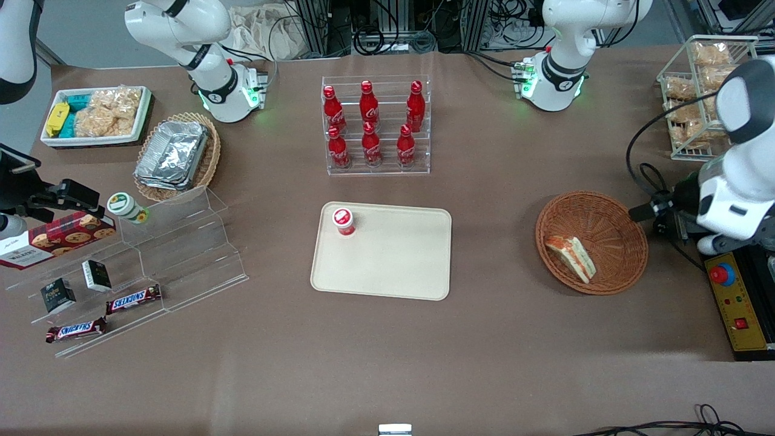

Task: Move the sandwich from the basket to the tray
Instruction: 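Lower the open left gripper over the sandwich and close on it, then lift the sandwich out of the basket with the left gripper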

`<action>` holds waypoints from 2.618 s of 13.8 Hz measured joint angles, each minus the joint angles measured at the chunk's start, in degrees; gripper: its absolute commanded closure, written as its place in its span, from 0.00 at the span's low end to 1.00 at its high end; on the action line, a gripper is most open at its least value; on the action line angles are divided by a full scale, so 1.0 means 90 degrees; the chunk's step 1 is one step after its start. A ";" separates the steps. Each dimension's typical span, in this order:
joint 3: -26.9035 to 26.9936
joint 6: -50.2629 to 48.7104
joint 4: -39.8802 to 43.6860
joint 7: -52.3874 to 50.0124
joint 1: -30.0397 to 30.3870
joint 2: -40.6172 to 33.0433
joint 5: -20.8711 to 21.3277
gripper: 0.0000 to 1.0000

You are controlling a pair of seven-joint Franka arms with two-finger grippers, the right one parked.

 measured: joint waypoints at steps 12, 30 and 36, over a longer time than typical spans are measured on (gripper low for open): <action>-0.0703 0.1998 -0.0774 -0.3085 -0.0021 0.1777 0.1232 0.00; -0.1003 -0.0962 0.0857 -0.1657 -0.0224 0.0408 0.1606 0.83; -0.1969 -0.2821 0.2541 -0.1396 -0.0254 -0.0250 0.1092 0.83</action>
